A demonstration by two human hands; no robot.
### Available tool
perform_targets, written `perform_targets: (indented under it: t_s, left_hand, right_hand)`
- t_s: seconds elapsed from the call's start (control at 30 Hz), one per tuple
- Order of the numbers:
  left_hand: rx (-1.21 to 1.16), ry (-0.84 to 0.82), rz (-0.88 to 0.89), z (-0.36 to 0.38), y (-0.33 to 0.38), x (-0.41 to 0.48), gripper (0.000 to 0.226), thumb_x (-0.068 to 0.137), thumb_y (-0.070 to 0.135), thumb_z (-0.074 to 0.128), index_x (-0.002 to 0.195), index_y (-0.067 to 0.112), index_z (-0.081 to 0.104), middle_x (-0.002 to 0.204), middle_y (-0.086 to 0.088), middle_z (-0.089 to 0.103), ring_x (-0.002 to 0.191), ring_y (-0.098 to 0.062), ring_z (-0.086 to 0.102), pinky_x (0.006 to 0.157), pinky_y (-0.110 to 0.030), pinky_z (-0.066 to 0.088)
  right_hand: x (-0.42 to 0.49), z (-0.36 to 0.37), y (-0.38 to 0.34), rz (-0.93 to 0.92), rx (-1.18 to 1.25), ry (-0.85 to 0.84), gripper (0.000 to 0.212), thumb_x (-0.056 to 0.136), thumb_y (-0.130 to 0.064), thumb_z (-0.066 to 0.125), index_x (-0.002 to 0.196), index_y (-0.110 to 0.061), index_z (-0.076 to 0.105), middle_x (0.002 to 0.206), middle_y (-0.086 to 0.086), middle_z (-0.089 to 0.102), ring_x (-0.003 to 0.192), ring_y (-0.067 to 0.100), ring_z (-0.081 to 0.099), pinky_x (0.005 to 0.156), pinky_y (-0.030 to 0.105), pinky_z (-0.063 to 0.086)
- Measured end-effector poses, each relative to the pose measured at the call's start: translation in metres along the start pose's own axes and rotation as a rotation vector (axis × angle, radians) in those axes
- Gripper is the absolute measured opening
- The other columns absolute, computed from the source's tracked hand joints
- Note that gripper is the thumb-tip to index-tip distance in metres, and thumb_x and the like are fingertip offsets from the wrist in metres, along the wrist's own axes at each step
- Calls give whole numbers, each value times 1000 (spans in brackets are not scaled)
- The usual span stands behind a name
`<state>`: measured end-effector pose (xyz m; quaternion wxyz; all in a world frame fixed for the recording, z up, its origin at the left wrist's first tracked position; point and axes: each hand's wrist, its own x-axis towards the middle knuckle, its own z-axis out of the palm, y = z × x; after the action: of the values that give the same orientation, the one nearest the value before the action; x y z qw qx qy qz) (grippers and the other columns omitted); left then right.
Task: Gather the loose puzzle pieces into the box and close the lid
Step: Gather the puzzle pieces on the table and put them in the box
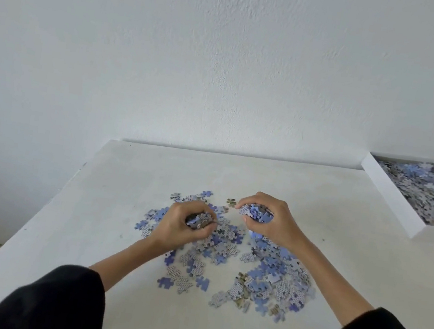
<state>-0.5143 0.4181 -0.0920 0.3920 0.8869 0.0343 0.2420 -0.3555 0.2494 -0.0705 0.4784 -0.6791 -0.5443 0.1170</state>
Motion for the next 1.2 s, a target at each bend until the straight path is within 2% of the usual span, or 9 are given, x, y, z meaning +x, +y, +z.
perform_targets:
  t_s: [0.1,0.27,0.37,0.63,0.77,0.87,0.97,1.07,1.2]
  left_hand:
    - [-9,7,55,2,10,9,8,80,22,67,87,23,69,80,13,67,71,-4,64,64,-17,50]
    - [0,67,130,15,26,30,14,79,15,70,91,24,70,84,10,66,71,-8,63,61,-24,51]
    - [-5,71,152,32,39,49,13,79,15,70,91,20,70,87,5,66,76,-7,64,66,-25,52]
    - [-96,49,188,99,84,108,12,79,13,70,91,13,69,89,4,69,77,-7,65,68,-20,50]
    - [-122,16,203,138,105,141,13,79,10,70,91,15,69,91,2,70,80,-7,65,71,-21,51]
    - [-144,-13,212,168,118,165,16,79,10,70,92,20,68,91,6,69,78,-1,63,71,-16,48]
    - [-160,-38,210,198,129,190,15,79,10,69,93,18,69,91,6,69,78,-1,63,72,-16,49]
    - [-203,-50,198,226,138,212,16,79,10,69,91,20,68,90,5,69,73,-2,63,67,-20,51]
    - [-282,-81,140,261,147,238,13,80,12,70,90,20,67,78,7,67,56,-12,65,51,-27,53]
  right_hand:
    - [-5,-9,1,0,5,39,24,80,-4,66,96,-22,67,89,-14,63,82,0,60,78,12,42]
    - [-7,-36,1,-17,-17,35,23,80,-4,67,95,-21,67,92,-5,65,83,5,61,79,18,46]
    - [-12,-63,5,-21,-23,47,22,80,-5,67,95,-21,67,92,-1,65,84,10,62,80,23,48]
    - [-26,-152,27,-17,-68,71,22,80,-4,66,95,-19,68,95,-7,65,86,8,62,79,18,47]
    - [-35,-202,49,5,-125,105,21,80,-4,66,94,-19,69,97,-2,67,92,12,61,84,19,46]
    - [-40,-237,68,18,-154,132,20,79,-4,67,94,-18,69,97,0,67,92,15,62,85,22,46]
    - [-45,-267,85,15,-189,166,20,78,-3,68,93,-17,69,96,-1,68,91,12,62,84,20,47]
    - [-52,-295,104,43,-201,205,22,78,-4,68,94,-20,68,98,-5,68,94,4,61,87,14,44]
    - [-67,-329,134,101,-237,258,22,78,-6,69,97,-18,69,101,-8,68,100,-1,59,91,11,40]
